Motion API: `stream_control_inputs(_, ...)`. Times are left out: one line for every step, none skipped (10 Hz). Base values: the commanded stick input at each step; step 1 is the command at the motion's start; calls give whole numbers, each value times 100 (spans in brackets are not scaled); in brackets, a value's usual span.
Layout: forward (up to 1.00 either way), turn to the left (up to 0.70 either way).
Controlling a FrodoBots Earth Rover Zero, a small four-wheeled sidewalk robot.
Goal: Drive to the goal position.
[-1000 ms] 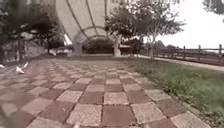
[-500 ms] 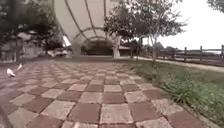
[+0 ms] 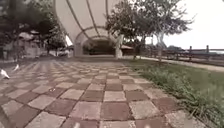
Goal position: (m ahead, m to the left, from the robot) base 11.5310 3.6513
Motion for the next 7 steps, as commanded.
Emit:
stream_control_inputs(70, 27)
stream_control_inputs(70, 2)
stream_control_inputs(70, 0)
stream_control_inputs(70, 0)
stream_control_inputs(70, 0)
stream_control_inputs(70, 0)
stream_control_inputs(70, 0)
